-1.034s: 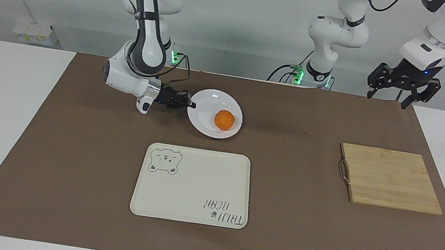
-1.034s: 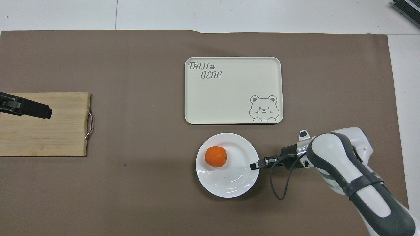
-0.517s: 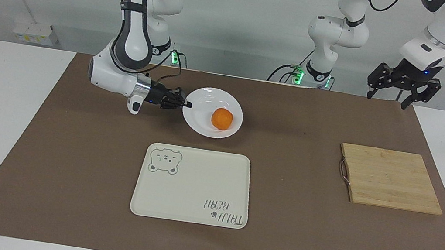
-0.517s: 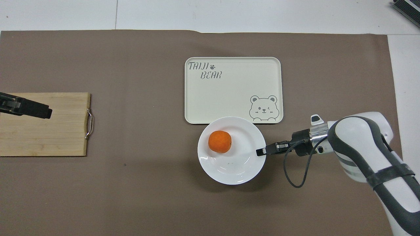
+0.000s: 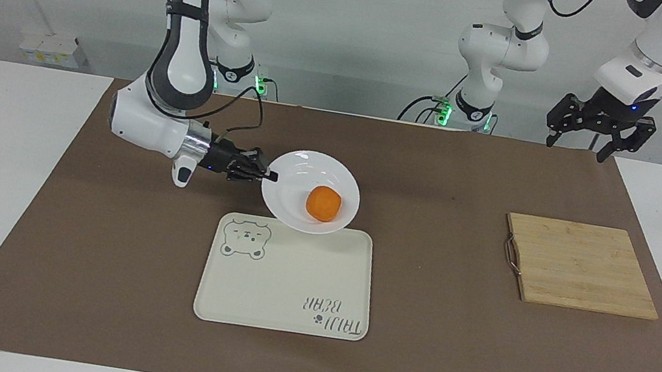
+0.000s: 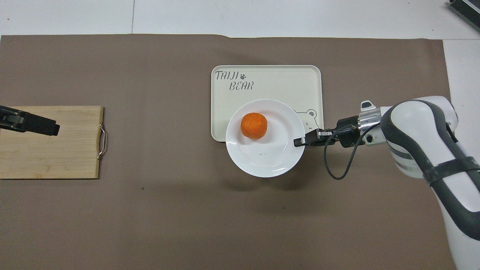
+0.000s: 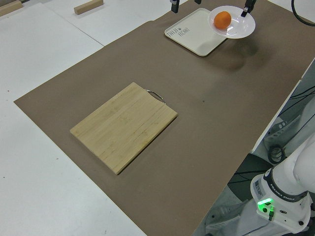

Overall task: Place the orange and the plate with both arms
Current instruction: 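Slide the plate with the right gripper onto the bear tray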

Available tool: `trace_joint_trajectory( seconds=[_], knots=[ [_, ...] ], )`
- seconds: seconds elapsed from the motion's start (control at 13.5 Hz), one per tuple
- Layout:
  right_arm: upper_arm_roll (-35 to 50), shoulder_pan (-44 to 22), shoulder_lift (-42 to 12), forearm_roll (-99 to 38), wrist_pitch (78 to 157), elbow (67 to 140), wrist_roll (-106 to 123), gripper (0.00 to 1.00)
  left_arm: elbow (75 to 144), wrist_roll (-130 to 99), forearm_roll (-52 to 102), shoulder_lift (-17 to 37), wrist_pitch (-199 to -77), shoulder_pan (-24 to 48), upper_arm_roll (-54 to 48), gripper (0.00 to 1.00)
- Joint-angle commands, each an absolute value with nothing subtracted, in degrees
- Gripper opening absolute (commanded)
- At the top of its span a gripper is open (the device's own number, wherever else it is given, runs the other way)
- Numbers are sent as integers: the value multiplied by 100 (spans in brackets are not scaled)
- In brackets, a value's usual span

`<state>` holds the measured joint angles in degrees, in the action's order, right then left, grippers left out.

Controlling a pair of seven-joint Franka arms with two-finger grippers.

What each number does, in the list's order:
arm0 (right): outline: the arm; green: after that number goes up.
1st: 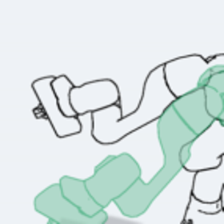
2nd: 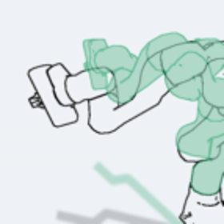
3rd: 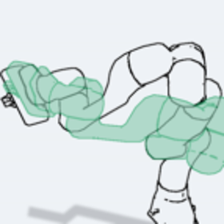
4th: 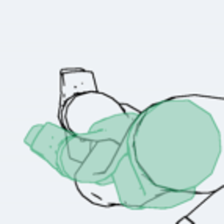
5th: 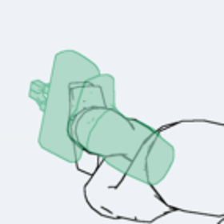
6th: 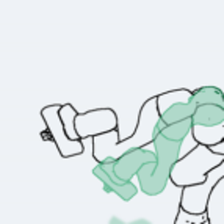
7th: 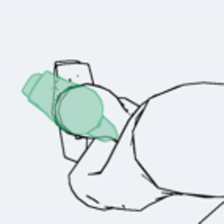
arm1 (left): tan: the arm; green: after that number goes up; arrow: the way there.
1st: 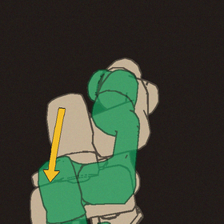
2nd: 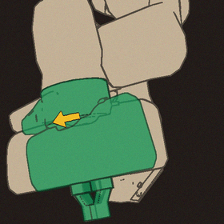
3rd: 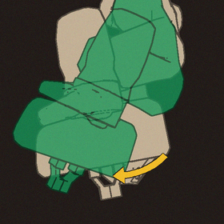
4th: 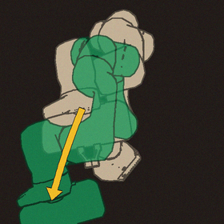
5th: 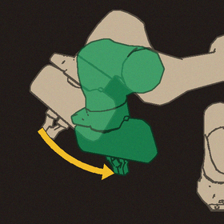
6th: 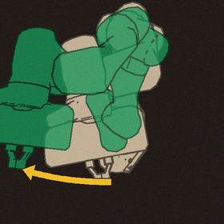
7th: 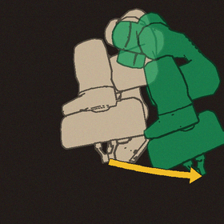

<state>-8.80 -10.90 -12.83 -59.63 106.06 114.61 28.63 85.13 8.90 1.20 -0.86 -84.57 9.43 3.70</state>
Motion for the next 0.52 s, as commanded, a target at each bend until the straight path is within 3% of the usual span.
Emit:
trace_joint_trajectory(
  seconds=[0.0, 0.22, 0.44],
  knots=[
    [-861, -853, -1853, -6161, 10371, 10752, 2848, 0, 8429, 932, 62, -97, -8367, 888, 343, 100],
    [-844, -650, -2529, -6423, 10257, 9786, 2699, 0, 8429, 932, 62, -97, -8367, 888, 343, 100],
    [-791, -765, -2881, -6565, 10564, 9309, 2250, 0, 8429, 932, 62, -88, -8367, 888, 343, 100]
  ],
)
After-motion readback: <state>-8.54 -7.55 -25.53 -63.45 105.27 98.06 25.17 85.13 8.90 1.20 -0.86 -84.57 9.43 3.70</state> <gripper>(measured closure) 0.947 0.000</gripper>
